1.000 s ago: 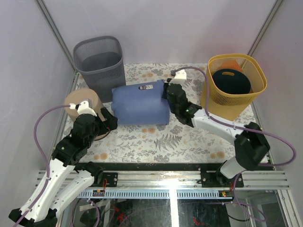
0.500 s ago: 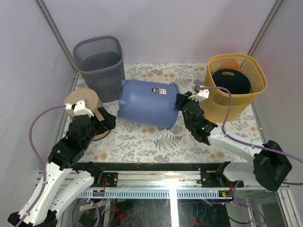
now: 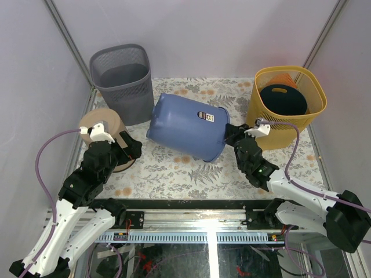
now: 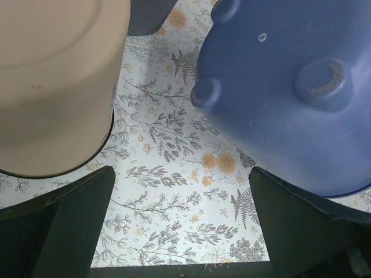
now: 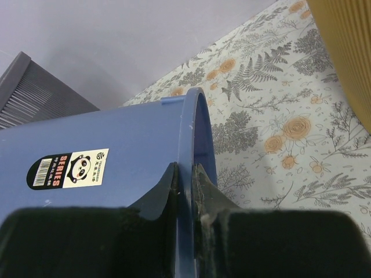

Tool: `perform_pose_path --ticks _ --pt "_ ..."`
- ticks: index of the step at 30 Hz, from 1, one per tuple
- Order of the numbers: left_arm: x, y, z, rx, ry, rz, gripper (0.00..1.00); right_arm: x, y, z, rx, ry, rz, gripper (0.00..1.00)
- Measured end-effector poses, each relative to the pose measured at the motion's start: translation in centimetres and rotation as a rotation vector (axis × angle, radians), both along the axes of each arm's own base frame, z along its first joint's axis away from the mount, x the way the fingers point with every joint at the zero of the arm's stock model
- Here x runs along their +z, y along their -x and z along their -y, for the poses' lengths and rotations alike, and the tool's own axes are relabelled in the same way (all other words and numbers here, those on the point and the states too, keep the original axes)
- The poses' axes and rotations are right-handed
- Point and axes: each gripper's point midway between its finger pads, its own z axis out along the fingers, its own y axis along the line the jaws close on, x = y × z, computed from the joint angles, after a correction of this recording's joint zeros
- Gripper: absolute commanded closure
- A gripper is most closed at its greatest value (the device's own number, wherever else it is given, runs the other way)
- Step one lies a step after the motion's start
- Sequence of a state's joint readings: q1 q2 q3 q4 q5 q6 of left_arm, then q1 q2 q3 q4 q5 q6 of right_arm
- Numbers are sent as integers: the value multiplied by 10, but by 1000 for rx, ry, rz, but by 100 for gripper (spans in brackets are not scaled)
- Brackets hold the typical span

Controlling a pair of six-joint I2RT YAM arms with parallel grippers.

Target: Turn the large container upside down

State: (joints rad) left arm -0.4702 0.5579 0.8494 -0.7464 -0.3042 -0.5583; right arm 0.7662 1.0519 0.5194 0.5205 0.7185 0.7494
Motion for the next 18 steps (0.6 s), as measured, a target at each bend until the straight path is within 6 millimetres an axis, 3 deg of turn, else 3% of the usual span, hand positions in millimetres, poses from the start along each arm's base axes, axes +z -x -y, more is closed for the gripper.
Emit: perform_pose_path --ticks 18 --pt "2 0 5 -19 16 7 0 -22 38 29 -7 -78 -50 100"
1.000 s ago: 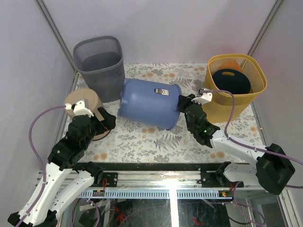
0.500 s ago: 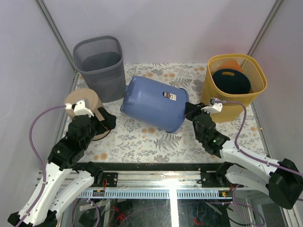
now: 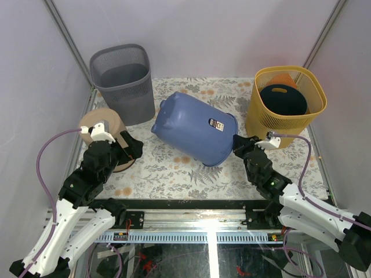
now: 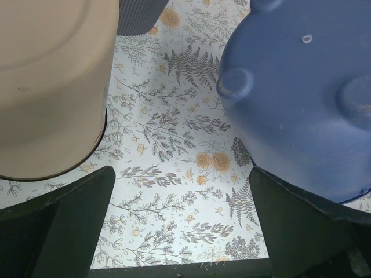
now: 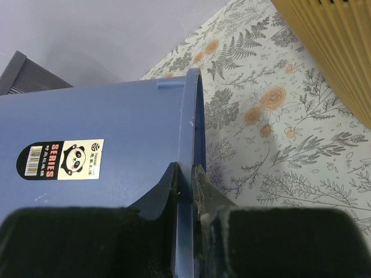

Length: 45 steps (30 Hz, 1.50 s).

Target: Turn the large container upside down

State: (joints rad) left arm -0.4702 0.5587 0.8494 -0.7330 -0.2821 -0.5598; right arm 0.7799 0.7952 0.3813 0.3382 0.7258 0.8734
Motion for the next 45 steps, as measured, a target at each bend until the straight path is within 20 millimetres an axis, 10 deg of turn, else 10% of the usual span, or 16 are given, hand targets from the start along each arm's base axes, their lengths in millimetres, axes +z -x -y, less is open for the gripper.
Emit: perform_pose_path --ticks 29,45 --pt "-4 -7 8 -14 26 8 0 -59 35 19 34 128 -187 100" --pt "-3 -7 8 -13 27 11 0 -120 22 -39 232 265 -349 100"
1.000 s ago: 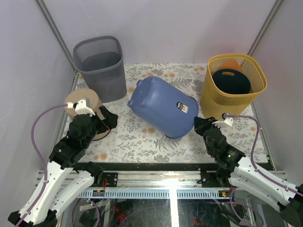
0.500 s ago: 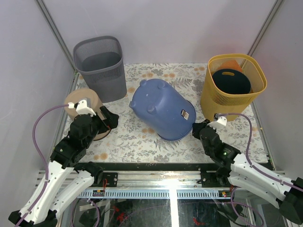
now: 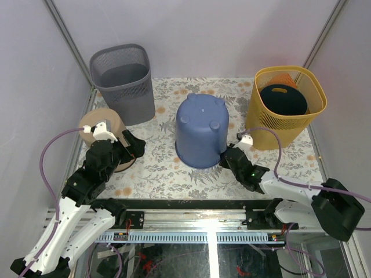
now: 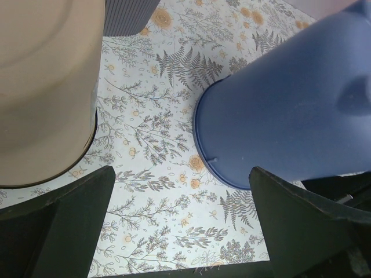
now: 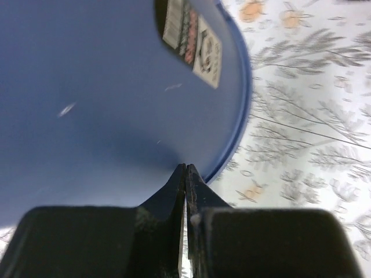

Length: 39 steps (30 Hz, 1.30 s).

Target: Turn the large container upside down

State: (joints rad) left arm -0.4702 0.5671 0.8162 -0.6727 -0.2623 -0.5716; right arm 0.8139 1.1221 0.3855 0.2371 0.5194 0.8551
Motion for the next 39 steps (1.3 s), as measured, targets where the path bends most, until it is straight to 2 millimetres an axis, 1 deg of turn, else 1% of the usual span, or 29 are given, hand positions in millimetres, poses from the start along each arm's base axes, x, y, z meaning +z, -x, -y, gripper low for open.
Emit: perform_pose_path --ticks 3,5,10,14,16,18,19,20,21,23,25,27,30,32,34,35,39 --pt "0 0 0 0 -1 -1 0 5 -10 -19 37 -17 0 99" --pt "-1 -1 -1 4 -4 -3 0 10 -15 -28 52 -31 10 99" --pt "-6 -5 0 12 -17 -22 0 23 -28 -41 68 -16 24 97" --pt "-14 -10 2 14 -35 -54 0 40 -34 -45 73 3 33 89" --pt "-15 -14 3 17 -46 -74 0 55 -36 -46 78 27 32 79" --pt "-8 -19 6 20 -49 -77 0 81 -40 -47 82 48 40 72" --pt "-2 -22 7 22 -45 -72 0 100 -44 -49 84 52 53 70" --pt "5 -25 9 23 -39 -66 0 128 -48 -51 84 56 80 68" --pt "12 -27 10 23 -31 -56 0 137 -50 -51 82 53 91 67" --pt "32 -31 12 25 -6 -23 0 180 -54 -49 72 60 131 65" --pt "49 -32 14 22 17 9 0 223 -57 -44 56 63 184 64" --pt "57 -33 15 21 29 26 0 259 -57 -36 43 74 231 64" --pt "57 -34 16 20 31 25 0 292 -55 -27 39 101 269 63" --pt "53 -37 19 11 26 8 0 302 -57 -26 42 122 278 63" --pt "48 -39 24 -5 25 -12 0 302 -60 -28 49 145 272 62" --pt "45 -41 27 -17 24 -24 0 299 -62 -29 53 159 264 62" --pt "34 -45 41 -71 31 -58 0 271 -64 -39 101 215 201 63"
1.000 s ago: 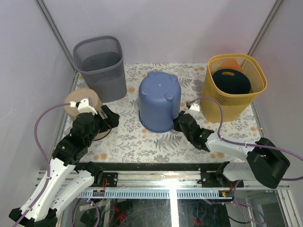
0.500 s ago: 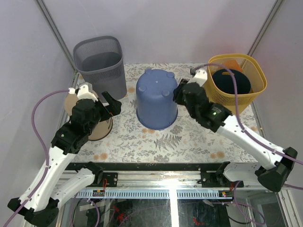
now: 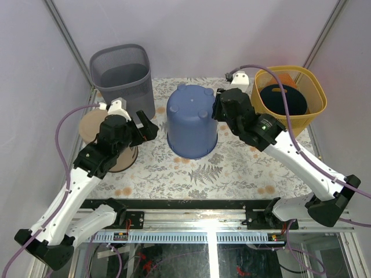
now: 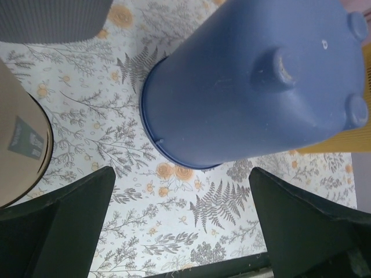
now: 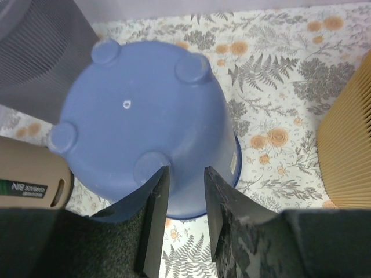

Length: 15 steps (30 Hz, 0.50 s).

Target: Turn the large container upside down

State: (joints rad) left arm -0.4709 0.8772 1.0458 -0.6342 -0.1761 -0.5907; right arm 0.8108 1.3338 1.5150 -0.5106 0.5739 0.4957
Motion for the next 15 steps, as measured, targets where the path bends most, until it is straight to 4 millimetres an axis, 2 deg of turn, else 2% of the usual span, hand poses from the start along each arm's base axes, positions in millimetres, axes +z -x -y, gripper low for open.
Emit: perform_pose_path --ticks 4,8,11,15 --pt "-10 -1 10 -46 -18 -27 0 -31 7 -9 63 24 -70 63" --pt "-18 -4 13 -63 -53 -45 0 -74 22 -16 136 47 -169 63" --pt "-12 -11 13 -53 -76 -42 0 -103 34 -22 189 56 -244 63" --pt "7 -21 10 -26 -92 -9 0 -131 52 -30 249 67 -311 63"
